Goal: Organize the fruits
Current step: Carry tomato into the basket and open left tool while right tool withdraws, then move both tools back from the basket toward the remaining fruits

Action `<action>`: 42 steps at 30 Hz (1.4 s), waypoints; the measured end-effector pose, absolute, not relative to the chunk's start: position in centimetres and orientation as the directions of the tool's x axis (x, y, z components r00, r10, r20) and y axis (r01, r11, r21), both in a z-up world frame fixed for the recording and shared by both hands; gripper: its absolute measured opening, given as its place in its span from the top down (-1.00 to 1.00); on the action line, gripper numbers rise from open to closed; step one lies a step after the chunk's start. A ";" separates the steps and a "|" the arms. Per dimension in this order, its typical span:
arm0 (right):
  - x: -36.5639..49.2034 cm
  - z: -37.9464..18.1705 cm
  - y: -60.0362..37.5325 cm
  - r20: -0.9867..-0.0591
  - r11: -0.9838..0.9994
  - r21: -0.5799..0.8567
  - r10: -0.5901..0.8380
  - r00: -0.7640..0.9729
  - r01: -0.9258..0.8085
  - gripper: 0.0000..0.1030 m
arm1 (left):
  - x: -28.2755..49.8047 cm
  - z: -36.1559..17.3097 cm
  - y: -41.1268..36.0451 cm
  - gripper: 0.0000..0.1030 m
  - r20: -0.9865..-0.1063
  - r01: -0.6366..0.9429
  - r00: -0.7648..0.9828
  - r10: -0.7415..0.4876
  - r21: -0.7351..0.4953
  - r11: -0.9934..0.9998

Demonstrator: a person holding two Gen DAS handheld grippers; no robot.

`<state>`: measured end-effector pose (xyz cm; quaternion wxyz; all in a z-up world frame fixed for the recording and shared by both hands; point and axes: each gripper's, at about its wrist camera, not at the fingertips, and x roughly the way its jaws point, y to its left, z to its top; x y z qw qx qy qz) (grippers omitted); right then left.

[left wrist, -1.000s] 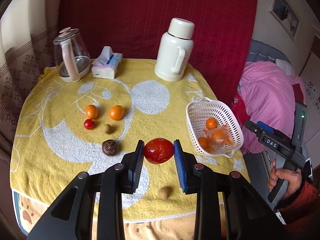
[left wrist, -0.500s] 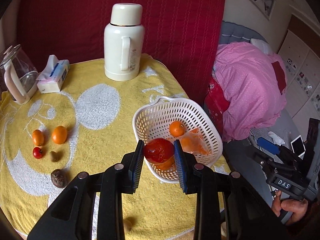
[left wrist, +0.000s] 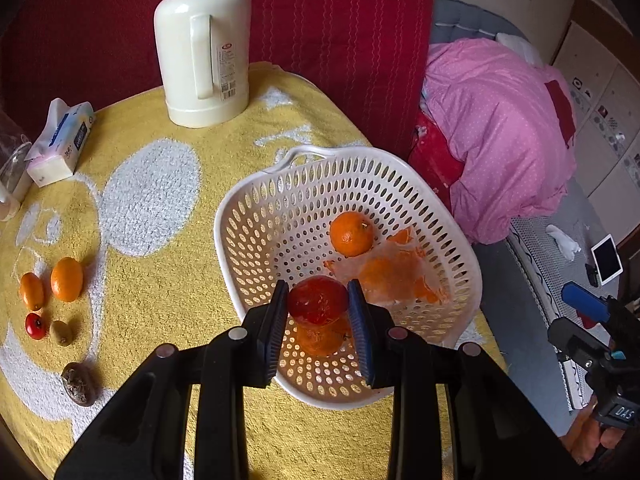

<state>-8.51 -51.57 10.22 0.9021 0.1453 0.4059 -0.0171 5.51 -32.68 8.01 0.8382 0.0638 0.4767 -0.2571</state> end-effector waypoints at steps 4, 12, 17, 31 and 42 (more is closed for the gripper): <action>-8.3 10.1 -51.3 -0.740 0.957 0.251 0.091 0.667 0.148 -0.43 | 5.8 7.6 -32.3 0.26 -0.842 0.483 0.402 -0.359 -0.139 0.865; -7.0 10.1 -49.7 -0.738 0.959 0.260 0.124 0.664 0.111 -0.46 | 5.4 10.7 -29.4 0.13 -0.806 0.462 0.467 -0.363 -0.128 0.877; -6.0 10.5 -47.8 -0.728 0.962 0.260 0.141 0.671 0.080 -0.59 | 5.4 13.4 -26.5 -0.19 -0.772 0.411 0.545 -0.327 -0.093 0.907; -3.8 12.2 -40.1 -0.686 0.956 0.280 0.262 0.678 -0.085 -0.59 | 3.4 17.2 -15.7 -0.74 -0.747 0.206 0.643 -0.169 -0.044 0.978; -2.2 12.8 -32.6 -0.680 0.939 0.270 0.344 0.648 -0.214 -0.58 | 1.9 18.1 -5.3 -0.79 -0.733 -0.030 0.680 -0.011 -0.042 0.999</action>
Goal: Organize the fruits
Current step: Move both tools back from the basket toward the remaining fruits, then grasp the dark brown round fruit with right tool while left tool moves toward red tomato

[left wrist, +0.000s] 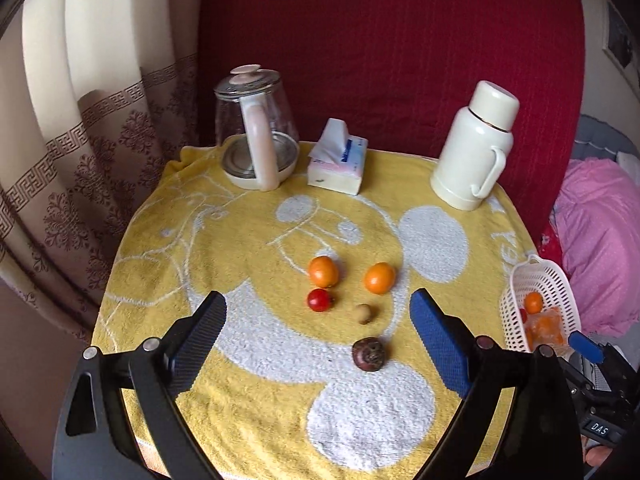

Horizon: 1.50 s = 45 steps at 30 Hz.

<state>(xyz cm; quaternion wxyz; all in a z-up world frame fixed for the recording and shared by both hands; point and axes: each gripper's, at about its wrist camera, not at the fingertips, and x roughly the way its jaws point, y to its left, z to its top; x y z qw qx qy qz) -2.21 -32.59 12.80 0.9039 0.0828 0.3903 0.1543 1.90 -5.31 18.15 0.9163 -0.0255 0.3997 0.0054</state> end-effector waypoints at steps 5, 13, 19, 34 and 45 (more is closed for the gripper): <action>-1.5 12.3 -29.5 -0.691 0.930 0.263 0.368 0.623 -0.257 -0.59 | 1.3 17.3 -2.6 -0.79 -0.749 -0.050 0.663 0.007 -0.036 0.998; 0.6 10.8 -24.0 -0.720 0.915 0.248 0.395 0.571 -0.319 -0.57 | 1.0 15.8 0.5 -0.79 -0.772 -0.057 0.636 0.009 -0.036 0.998; 2.7 9.0 -20.1 -0.747 0.907 0.231 0.397 0.534 -0.352 -0.55 | 0.8 15.1 3.2 -0.79 -0.786 -0.077 0.618 0.013 -0.044 0.996; 7.1 3.5 -14.7 -0.825 0.920 0.191 0.339 0.452 -0.341 -0.33 | 1.4 13.5 8.1 -0.79 -0.809 -0.100 0.587 0.008 -0.063 0.993; 7.7 1.3 -13.9 -0.864 0.940 0.120 0.257 0.433 -0.318 0.05 | 3.2 12.6 8.9 -0.79 -0.820 -0.076 0.571 -0.021 -0.078 0.994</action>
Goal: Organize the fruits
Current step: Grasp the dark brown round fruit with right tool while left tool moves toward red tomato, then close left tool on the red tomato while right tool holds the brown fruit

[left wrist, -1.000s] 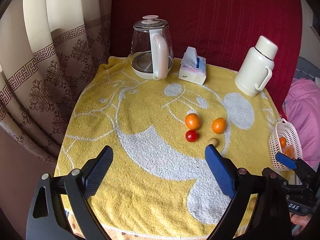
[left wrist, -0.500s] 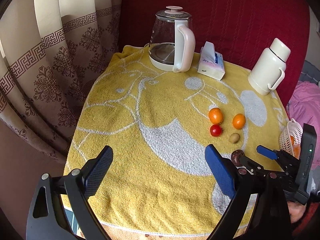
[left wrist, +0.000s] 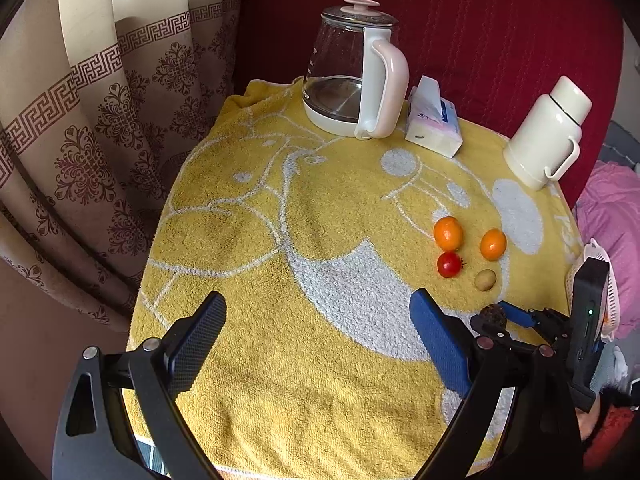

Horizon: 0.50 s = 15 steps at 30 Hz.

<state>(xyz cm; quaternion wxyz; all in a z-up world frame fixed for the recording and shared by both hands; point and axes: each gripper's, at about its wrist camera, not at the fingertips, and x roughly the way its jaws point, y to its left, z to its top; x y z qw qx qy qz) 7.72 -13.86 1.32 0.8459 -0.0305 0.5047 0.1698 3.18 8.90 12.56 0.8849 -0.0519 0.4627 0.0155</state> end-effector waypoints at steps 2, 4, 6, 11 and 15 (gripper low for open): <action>7.7 1.3 -14.0 -0.864 0.941 0.119 0.255 0.435 -0.316 0.14 | 3.6 12.3 8.7 -0.79 -0.823 -0.065 0.568 -0.030 -0.081 0.995; 7.8 1.5 -14.2 -0.865 0.942 0.122 0.256 0.431 -0.313 0.18 | 4.1 12.1 8.3 -0.79 -0.825 -0.051 0.564 -0.041 -0.084 0.995; 7.7 1.8 -14.5 -0.864 0.943 0.127 0.257 0.433 -0.306 0.19 | 4.5 11.7 7.7 -0.79 -0.827 -0.031 0.560 -0.055 -0.087 0.996; 7.0 3.3 -15.6 -0.850 0.948 0.138 0.262 0.456 -0.287 0.19 | 5.9 10.8 5.8 -0.79 -0.832 0.017 0.547 -0.090 -0.097 0.995; 6.6 4.6 -17.0 -0.840 0.957 0.142 0.253 0.481 -0.254 0.19 | 7.4 10.1 3.9 -0.79 -0.834 0.062 0.539 -0.119 -0.101 0.993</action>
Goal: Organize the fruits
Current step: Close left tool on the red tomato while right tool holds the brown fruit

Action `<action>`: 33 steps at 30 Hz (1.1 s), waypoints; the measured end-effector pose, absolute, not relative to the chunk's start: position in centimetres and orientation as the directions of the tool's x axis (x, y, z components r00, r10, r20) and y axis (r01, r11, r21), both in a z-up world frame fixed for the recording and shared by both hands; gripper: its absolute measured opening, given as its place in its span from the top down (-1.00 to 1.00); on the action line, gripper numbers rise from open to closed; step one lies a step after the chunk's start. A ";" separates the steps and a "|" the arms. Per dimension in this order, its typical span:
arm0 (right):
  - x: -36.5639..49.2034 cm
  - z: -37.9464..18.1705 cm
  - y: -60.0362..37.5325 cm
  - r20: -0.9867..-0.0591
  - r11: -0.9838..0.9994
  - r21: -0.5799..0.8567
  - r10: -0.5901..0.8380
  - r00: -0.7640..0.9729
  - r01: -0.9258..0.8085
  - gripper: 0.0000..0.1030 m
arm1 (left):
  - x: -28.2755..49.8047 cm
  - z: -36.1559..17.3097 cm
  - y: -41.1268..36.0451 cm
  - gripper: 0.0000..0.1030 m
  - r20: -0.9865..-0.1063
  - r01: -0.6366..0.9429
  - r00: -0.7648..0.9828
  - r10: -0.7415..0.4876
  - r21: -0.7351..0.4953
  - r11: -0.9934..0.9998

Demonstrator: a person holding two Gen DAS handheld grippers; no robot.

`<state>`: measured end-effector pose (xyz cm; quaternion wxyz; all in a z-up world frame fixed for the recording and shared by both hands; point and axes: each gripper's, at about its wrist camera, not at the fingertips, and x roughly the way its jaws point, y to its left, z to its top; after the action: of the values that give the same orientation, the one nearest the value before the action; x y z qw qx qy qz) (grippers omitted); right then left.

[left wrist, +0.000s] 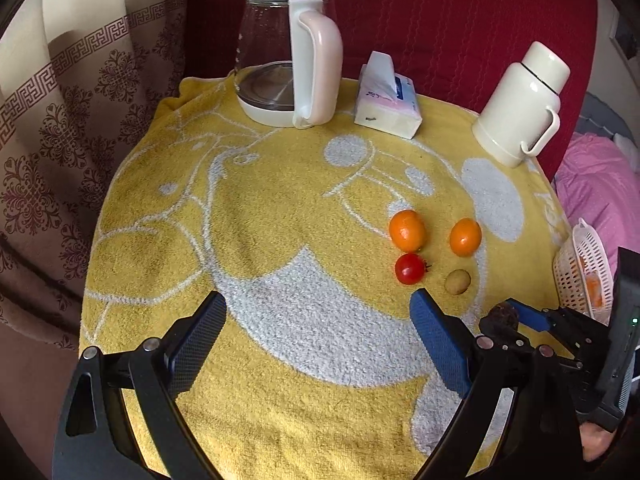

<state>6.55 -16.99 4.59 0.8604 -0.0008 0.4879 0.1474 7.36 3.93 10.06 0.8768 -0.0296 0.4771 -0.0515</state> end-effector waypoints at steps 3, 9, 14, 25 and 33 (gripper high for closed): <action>6.1 5.5 -18.0 -0.832 0.963 0.143 0.242 0.500 -0.229 0.18 | 8.5 9.3 2.5 -0.79 -0.837 0.091 0.527 -0.148 -0.118 0.989; 5.0 6.9 -19.6 -0.821 0.974 0.132 0.212 0.530 -0.185 0.18 | 10.6 7.1 -0.3 -0.72 -0.851 0.143 0.490 -0.190 -0.137 0.980; 4.4 7.2 -20.7 -0.824 0.978 0.138 0.200 0.530 -0.156 0.18 | 11.8 5.5 -2.2 -0.57 -0.862 0.175 0.460 -0.214 -0.148 0.973; 3.3 7.2 -22.3 -0.828 0.981 0.154 0.194 0.526 -0.119 0.18 | 13.4 3.0 -3.4 -0.07 -0.880 0.179 0.420 -0.223 -0.161 0.971; 3.2 7.6 -22.8 -0.821 0.979 0.163 0.205 0.533 -0.125 0.18 | 13.3 2.7 -4.4 0.34 -0.874 0.213 0.415 -0.254 -0.177 0.961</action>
<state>3.17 -22.82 7.56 0.8745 0.0422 0.4739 0.0945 13.33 -4.36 2.71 0.8410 -0.0193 0.5225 -0.1388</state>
